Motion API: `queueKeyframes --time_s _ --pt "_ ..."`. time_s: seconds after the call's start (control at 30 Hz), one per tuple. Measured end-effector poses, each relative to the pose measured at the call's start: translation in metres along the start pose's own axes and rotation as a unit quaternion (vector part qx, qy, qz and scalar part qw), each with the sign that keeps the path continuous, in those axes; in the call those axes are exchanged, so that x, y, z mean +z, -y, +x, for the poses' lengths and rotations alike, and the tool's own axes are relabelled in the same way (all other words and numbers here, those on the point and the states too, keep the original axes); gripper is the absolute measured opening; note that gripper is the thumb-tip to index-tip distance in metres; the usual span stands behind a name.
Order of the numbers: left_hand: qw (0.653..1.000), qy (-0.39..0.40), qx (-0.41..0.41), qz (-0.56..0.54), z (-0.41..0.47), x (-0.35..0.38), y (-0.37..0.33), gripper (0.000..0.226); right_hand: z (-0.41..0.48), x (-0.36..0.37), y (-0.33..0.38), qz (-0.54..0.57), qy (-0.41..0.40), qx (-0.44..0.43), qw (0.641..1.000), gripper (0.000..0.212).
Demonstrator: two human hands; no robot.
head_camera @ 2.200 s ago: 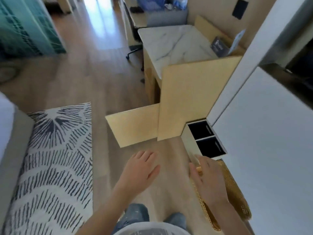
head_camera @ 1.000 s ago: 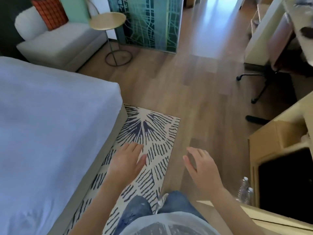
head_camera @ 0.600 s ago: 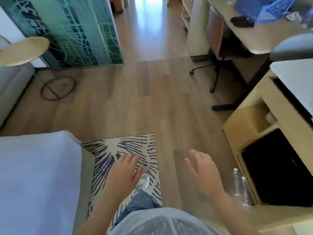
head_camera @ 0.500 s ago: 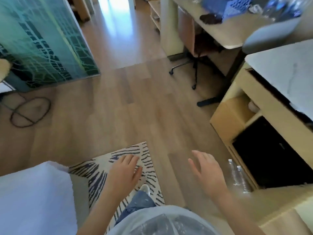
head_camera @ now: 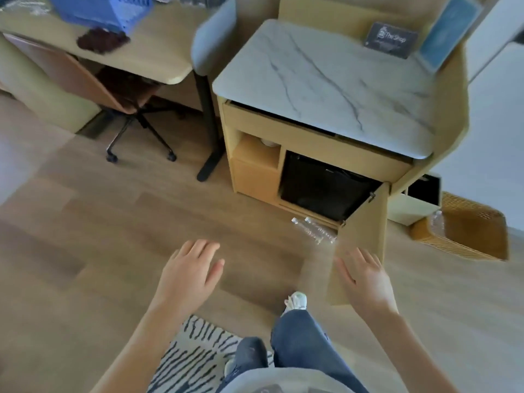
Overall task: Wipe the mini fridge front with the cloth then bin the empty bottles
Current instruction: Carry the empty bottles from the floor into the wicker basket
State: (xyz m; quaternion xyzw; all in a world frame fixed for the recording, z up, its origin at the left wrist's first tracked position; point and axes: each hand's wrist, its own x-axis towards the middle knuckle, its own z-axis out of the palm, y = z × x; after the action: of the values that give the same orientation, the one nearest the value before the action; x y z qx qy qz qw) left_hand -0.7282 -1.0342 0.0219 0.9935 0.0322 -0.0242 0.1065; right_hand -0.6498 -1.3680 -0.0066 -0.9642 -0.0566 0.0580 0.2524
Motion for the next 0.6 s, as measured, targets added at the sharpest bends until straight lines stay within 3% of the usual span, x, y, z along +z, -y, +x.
queueKeyframes --time_s 0.13,0.27,0.6 --pt "0.998 0.013 0.056 -0.022 0.071 0.035 -0.038 0.030 0.041 -0.002 -0.031 0.005 -0.011 0.039 0.999 0.029" --pt "0.996 0.040 0.065 -0.035 0.134 0.075 -0.077 0.024 0.099 0.004 -0.059 0.018 0.000 0.059 0.998 0.035" --pt "0.985 0.095 0.141 -0.028 0.280 0.180 -0.091 0.046 0.230 0.083 -0.098 0.022 0.023 0.112 0.993 0.032"
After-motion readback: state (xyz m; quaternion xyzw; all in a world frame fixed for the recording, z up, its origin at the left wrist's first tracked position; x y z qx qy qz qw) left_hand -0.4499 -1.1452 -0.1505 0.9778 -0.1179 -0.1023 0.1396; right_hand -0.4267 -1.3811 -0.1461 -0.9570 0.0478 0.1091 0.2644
